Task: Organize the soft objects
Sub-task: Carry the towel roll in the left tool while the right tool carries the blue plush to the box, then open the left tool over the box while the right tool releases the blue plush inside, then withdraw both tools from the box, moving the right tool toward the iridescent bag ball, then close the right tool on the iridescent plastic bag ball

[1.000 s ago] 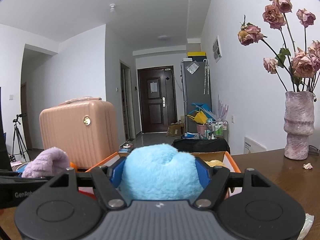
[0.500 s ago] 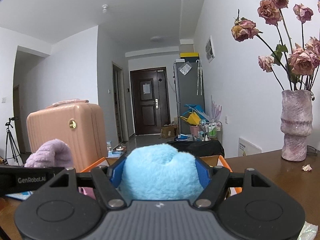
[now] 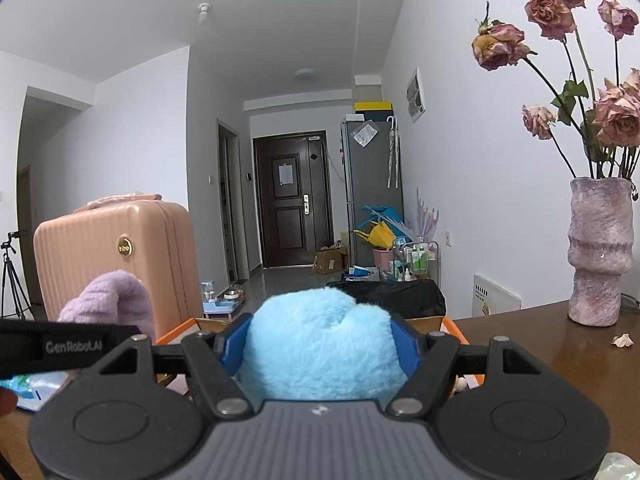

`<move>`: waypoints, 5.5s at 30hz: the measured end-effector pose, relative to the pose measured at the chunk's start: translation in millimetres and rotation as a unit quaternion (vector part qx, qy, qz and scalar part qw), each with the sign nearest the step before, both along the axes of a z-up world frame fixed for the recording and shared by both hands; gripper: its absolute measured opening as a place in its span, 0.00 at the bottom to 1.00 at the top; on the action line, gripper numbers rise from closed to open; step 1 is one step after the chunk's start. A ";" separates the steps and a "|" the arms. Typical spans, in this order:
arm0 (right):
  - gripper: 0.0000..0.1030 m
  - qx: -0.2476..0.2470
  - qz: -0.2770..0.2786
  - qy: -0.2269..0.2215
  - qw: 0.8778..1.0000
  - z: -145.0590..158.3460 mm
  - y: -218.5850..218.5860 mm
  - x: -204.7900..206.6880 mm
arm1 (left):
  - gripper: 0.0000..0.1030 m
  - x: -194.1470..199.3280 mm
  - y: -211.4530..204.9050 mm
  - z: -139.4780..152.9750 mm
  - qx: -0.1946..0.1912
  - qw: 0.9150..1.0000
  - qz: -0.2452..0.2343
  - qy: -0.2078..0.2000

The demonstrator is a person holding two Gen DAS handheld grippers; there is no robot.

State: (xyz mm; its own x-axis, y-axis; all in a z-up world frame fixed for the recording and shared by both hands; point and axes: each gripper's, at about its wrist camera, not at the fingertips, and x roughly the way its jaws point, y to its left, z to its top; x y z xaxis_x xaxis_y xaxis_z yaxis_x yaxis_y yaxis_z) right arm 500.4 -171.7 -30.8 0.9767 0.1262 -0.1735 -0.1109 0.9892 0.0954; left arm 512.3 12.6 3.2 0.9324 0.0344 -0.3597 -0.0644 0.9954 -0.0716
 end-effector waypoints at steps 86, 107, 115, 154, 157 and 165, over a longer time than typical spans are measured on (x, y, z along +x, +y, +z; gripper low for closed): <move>1.00 -0.008 -0.062 -0.009 0.998 -20.1 -8.0 11.3 | 1.00 18.9 8.1 -9.9 0.009 0.998 0.053 -0.013; 1.00 -0.035 -0.061 -0.026 0.997 -21.2 -30.6 -68.7 | 1.00 -67.0 20.1 -18.2 0.017 0.998 0.060 0.002; 1.00 -0.042 -0.057 -0.024 0.997 -22.7 -45.6 -106.0 | 1.00 -105.7 19.8 -22.3 0.021 0.999 0.045 0.016; 0.95 -0.026 -0.169 0.182 0.968 -58.1 -134.8 -63.5 | 1.00 -137.4 33.1 -41.0 0.024 0.997 0.030 0.068; 0.85 -0.019 -0.164 0.200 0.966 -62.1 -140.2 -53.5 | 1.00 -136.1 32.4 -42.9 0.026 0.997 0.031 0.071; 0.53 -0.010 -0.141 0.218 0.966 -66.6 -144.5 -40.3 | 1.00 -133.7 32.8 -44.3 0.026 0.996 0.032 0.075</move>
